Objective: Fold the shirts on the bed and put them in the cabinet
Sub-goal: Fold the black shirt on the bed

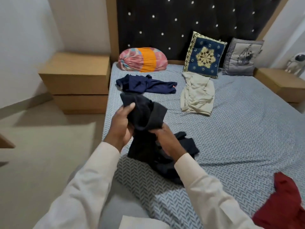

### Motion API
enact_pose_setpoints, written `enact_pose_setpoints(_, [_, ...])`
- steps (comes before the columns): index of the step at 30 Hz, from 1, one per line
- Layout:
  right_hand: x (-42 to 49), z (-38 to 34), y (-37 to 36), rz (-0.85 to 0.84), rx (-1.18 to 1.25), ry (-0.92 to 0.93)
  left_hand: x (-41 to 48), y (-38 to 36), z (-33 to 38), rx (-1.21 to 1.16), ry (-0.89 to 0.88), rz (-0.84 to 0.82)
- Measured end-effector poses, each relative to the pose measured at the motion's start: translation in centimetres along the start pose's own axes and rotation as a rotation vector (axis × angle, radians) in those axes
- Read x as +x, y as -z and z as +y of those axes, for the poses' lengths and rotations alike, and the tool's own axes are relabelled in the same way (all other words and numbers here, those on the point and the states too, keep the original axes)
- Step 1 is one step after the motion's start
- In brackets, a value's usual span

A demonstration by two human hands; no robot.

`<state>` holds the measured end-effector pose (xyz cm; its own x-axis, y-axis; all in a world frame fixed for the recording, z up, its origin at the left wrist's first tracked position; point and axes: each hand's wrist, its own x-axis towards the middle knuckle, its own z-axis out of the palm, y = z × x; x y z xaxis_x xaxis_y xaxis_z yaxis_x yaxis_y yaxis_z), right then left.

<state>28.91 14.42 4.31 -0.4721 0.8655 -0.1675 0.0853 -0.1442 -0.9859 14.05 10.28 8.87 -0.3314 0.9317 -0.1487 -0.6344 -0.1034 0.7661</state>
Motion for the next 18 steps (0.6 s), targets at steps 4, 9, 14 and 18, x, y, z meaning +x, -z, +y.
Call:
enact_pose_setpoints(4, [2.2, -6.1, -0.6, 0.067, 0.524, 0.091, -0.2, -6.0, 7.3, 0.105, -0.09, -0.253])
enact_pose_setpoints(9, [2.5, -6.5, 5.5, 0.331, 0.684, 0.067, 4.0, -8.1, 8.4, 0.755, -0.222, -0.262])
enact_pose_setpoints(14, [0.0, 5.0, 12.0, 0.749, 0.556, -0.322, 5.4, 3.0, -1.8, 1.407, -0.017, -0.139])
enact_pose_setpoints(18, [-1.9, 12.2, 13.0, 0.78, 0.309, -0.448, 2.7, 10.9, -10.0, 1.808, 0.298, -0.296])
